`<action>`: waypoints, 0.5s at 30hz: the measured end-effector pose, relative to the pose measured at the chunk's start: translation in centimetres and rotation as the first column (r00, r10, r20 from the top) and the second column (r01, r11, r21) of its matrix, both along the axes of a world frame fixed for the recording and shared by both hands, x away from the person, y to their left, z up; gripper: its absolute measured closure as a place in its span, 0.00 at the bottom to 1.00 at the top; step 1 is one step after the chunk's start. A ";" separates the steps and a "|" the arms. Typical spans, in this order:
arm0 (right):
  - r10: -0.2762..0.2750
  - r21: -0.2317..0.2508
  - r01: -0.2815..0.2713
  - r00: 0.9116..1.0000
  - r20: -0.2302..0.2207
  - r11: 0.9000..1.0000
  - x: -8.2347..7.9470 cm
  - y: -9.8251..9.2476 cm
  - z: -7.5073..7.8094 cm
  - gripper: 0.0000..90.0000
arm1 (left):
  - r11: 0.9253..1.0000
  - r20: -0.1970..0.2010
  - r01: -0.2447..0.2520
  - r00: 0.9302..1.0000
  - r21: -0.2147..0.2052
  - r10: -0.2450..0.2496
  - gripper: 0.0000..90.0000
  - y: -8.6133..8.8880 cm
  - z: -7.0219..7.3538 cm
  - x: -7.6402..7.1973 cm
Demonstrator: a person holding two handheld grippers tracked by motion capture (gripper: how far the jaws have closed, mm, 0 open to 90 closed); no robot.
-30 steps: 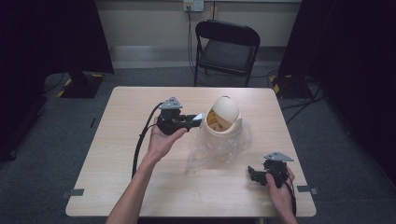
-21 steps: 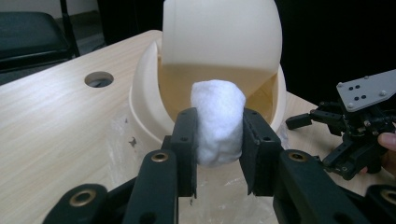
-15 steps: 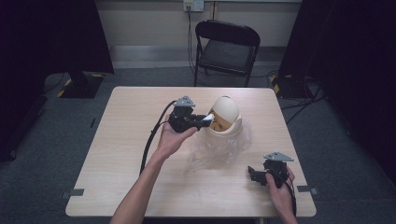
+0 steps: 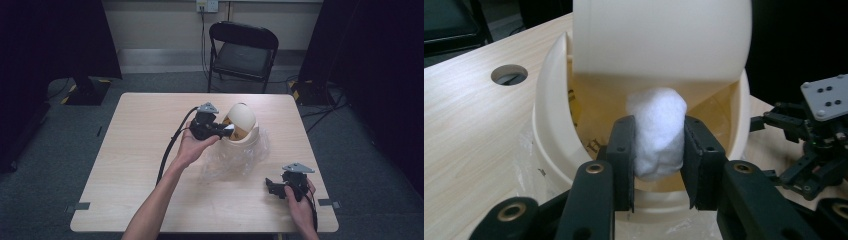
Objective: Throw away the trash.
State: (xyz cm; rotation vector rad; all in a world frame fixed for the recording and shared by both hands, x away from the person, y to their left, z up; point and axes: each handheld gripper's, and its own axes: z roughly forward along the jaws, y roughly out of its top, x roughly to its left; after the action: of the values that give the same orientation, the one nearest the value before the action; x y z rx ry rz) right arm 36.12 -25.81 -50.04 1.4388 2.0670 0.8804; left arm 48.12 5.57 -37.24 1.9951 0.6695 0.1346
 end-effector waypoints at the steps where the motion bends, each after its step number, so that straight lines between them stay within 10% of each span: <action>1: 0.000 0.000 0.000 1.000 0.000 1.000 0.0 0.0 0.0 0.10 | 1.000 -0.001 -0.008 1.000 0.012 0.008 0.77 -0.2 0.0 0.1; 15: 0.000 0.000 0.000 1.000 0.000 1.000 0.0 0.0 0.0 0.10 | 0.997 0.007 -0.007 1.000 0.079 0.007 0.77 -1.5 -0.2 0.2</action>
State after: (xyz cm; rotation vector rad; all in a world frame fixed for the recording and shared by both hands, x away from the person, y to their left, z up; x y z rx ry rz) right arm 36.12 -25.81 -50.04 1.4390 2.0669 0.8803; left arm 48.34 4.11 -37.48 2.0676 0.6761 0.1747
